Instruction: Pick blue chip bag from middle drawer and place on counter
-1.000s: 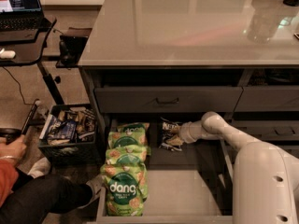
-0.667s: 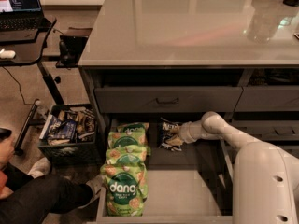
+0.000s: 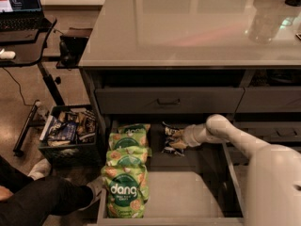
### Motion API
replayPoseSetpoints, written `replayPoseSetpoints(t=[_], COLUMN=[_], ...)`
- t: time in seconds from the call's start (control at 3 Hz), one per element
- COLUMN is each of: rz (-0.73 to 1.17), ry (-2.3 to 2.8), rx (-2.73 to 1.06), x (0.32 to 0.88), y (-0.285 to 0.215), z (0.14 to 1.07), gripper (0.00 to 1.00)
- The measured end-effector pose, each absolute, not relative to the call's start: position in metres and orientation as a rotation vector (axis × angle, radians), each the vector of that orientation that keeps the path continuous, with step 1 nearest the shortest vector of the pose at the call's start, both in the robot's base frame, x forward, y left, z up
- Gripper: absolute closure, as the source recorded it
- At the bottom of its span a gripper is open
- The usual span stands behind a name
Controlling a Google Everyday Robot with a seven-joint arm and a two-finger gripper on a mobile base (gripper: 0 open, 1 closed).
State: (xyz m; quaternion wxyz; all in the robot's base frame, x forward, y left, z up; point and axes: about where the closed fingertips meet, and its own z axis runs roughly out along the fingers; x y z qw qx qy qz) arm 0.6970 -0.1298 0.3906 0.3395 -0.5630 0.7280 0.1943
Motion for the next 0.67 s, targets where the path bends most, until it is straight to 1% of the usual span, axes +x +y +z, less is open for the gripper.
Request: replayPoseSetpoints(t=[0.67], rz=[0.502], ry=[1.742], rx=[-1.531], x=[0.611], y=[-0.142], z=[0.472], gripper=[1.0])
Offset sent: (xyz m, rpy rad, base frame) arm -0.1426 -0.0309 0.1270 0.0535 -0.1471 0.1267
